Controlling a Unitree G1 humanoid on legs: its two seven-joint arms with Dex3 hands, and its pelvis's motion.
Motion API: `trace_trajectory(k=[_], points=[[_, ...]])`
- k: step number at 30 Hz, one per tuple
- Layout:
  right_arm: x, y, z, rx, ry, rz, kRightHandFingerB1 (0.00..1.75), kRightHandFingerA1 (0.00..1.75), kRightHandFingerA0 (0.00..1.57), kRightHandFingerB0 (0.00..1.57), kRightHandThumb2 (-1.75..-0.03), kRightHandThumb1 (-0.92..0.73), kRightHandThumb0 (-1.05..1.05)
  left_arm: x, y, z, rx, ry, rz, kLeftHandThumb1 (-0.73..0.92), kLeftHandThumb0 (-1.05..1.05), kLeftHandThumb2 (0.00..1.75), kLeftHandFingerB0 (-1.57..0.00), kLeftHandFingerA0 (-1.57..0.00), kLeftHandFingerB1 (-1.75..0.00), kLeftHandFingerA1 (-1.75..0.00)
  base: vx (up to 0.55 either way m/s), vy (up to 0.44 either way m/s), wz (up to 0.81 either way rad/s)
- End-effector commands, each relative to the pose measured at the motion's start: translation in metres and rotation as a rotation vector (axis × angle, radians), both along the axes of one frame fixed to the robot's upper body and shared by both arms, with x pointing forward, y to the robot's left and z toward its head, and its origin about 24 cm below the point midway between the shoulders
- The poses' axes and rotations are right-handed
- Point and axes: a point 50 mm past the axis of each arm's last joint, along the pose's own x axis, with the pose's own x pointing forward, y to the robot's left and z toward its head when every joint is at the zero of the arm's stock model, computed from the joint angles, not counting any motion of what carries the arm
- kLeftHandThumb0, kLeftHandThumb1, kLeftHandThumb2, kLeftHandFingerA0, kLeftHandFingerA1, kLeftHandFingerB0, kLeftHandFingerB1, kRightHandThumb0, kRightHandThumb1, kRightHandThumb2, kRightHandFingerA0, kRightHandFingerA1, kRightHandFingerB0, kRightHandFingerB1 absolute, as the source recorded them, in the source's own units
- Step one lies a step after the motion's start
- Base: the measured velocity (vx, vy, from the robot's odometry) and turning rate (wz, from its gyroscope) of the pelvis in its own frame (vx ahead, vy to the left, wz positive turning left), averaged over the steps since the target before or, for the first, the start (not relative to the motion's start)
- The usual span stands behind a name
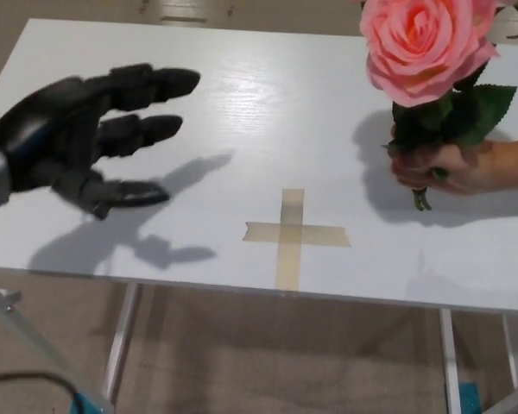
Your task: Use the left hand to pick up the rose and passes it to a human.
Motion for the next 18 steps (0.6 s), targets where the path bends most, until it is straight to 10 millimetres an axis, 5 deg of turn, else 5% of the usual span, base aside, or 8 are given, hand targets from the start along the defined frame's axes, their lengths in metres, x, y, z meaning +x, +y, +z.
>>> trace_trajectory(k=[1, 2, 3, 4, 9, 12, 14, 18], points=[[-0.023, -0.008, -0.007, -0.057, 0.008, -0.052, 0.37, 0.43, 0.64, 0.49, -0.61, -0.71, -0.29, -0.069, 0.029, -0.017, -0.112, -0.055, -0.047, 0.18, -0.26, 0.81, -0.1, -0.11, -0.5, -0.51, 0.0, 0.0, 0.0], [-0.023, -0.008, -0.007, -0.057, 0.007, -0.052, 0.37, 0.43, 0.64, 0.49, -0.61, -0.71, -0.29, -0.07, 0.029, -0.017, -0.112, -0.055, -0.046, 0.18, -0.26, 0.81, -0.1, -0.11, -0.5, -0.51, 0.0, 0.0, 0.0], [-0.025, -0.008, -0.008, -0.061, -0.016, -0.091, 0.38, 0.43, 0.66, 0.51, -0.6, -0.7, -0.3, -0.095, 0.04, -0.03, -0.176, -0.016, -0.02, 0.37, -0.54, 0.65, -0.2, -0.27, -0.35, -0.4, 0.0, 0.0, 0.0], [-0.026, -0.008, -0.008, -0.064, -0.027, -0.113, 0.48, 0.53, 0.61, 0.48, -0.78, -0.61, -0.37, -0.11, 0.046, -0.036, -0.208, 0.003, -0.004, 0.37, -0.54, 0.64, -0.2, -0.28, -0.35, -0.4, 0.0, 0.0, 0.0], [-0.03, -0.006, -0.01, -0.059, -0.04, -0.153, 0.49, 0.54, 0.63, 0.49, -0.78, -0.61, -0.37, -0.145, 0.051, -0.058, -0.271, 0.057, 0.013, 0.37, -0.53, 0.65, -0.2, -0.32, -0.35, -0.42, 0.0, 0.0, 0.0], [-0.03, -0.006, -0.011, -0.058, -0.04, -0.155, 0.49, 0.54, 0.63, 0.49, -0.78, -0.61, -0.37, -0.149, 0.051, -0.059, -0.273, 0.059, 0.015, 0.37, -0.53, 0.65, -0.2, -0.32, -0.35, -0.42, 0.0, 0.0, 0.0], [-0.031, -0.004, -0.012, -0.054, -0.034, -0.144, 0.49, 0.54, 0.64, 0.49, -0.78, -0.62, -0.37, -0.169, 0.053, -0.086, -0.296, 0.171, 0.031, 0.37, -0.52, 0.65, -0.21, -0.33, -0.36, -0.42, 0.0, 0.0, 0.0], [-0.027, -0.005, -0.01, -0.058, -0.035, -0.132, 0.49, 0.55, 0.64, 0.49, -0.78, -0.62, -0.37, -0.165, 0.06, -0.134, -0.224, 0.296, 0.168, 0.38, -0.52, 0.65, -0.22, -0.34, -0.36, -0.43, 0.0, 0.0, 0.0]])
